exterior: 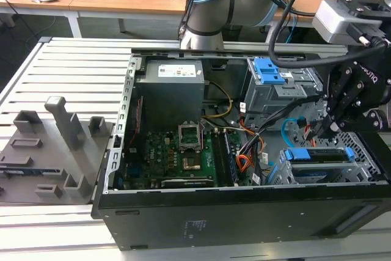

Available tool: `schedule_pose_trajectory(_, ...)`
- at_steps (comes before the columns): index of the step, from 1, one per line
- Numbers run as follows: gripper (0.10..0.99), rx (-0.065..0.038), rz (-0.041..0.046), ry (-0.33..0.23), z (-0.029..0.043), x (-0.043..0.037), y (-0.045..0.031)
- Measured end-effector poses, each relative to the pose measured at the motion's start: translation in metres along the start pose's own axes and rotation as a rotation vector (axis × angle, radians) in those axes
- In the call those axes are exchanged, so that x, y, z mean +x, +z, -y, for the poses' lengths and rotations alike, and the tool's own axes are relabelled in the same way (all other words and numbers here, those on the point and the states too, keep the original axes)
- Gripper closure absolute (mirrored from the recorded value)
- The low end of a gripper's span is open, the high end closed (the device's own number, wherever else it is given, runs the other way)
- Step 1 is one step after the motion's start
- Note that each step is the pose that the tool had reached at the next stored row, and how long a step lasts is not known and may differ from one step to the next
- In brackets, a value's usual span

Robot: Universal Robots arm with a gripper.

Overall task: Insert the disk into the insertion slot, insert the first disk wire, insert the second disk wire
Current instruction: 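Insert the disk into the insertion slot, then insert the first disk wire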

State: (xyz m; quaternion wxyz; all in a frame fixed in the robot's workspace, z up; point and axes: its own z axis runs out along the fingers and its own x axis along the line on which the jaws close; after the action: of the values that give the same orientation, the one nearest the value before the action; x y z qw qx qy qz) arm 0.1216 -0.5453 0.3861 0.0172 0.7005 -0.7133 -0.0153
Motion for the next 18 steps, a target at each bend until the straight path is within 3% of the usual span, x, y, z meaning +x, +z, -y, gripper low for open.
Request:
schedule_pose_trajectory(3, 0.98, 0.0, 0.0, 0.0, 0.0021, -0.0001, 0.0112)
schedule_pose_trajectory(8, 0.98, 0.0, 0.0001, 0.0, 0.0047, -0.0001, 0.0216)
schedule_pose_trajectory(18, 0.98, 0.0, -0.0001, 0.0, 0.0049, -0.0001, 0.0228)
